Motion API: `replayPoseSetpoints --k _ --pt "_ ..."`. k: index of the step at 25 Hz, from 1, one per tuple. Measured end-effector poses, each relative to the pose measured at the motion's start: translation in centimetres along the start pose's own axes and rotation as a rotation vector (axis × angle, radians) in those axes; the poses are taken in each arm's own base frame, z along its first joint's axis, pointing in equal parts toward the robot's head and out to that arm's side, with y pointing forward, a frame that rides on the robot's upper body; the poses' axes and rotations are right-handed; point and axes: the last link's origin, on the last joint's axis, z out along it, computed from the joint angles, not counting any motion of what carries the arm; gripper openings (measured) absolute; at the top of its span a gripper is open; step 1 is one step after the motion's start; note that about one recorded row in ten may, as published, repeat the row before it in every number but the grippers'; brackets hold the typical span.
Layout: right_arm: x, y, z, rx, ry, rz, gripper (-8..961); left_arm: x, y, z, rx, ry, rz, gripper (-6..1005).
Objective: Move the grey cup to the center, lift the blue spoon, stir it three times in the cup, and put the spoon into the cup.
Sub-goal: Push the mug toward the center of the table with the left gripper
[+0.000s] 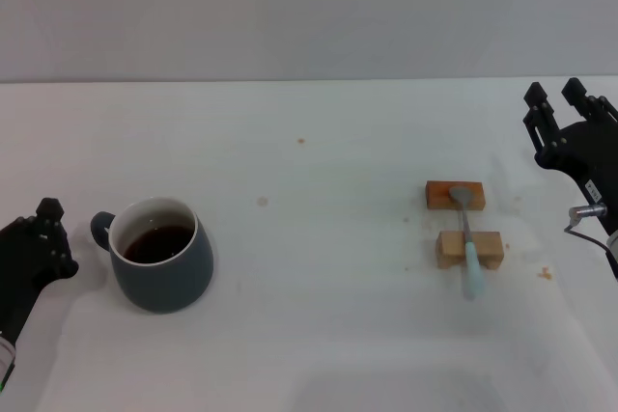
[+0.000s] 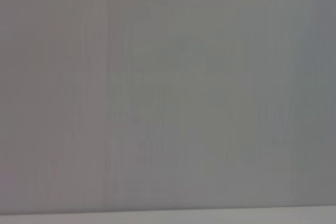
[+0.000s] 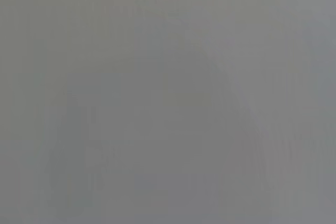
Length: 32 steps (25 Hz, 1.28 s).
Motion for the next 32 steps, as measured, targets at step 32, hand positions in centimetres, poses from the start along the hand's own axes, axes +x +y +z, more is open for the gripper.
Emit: replayPoseSetpoints --k 32 --pt "-0.5 -0.1 0.8 -0.02 -0.005 -0.02 444 -0.5 4.1 0.1 -0.166 -0.029 -0.019 -2"
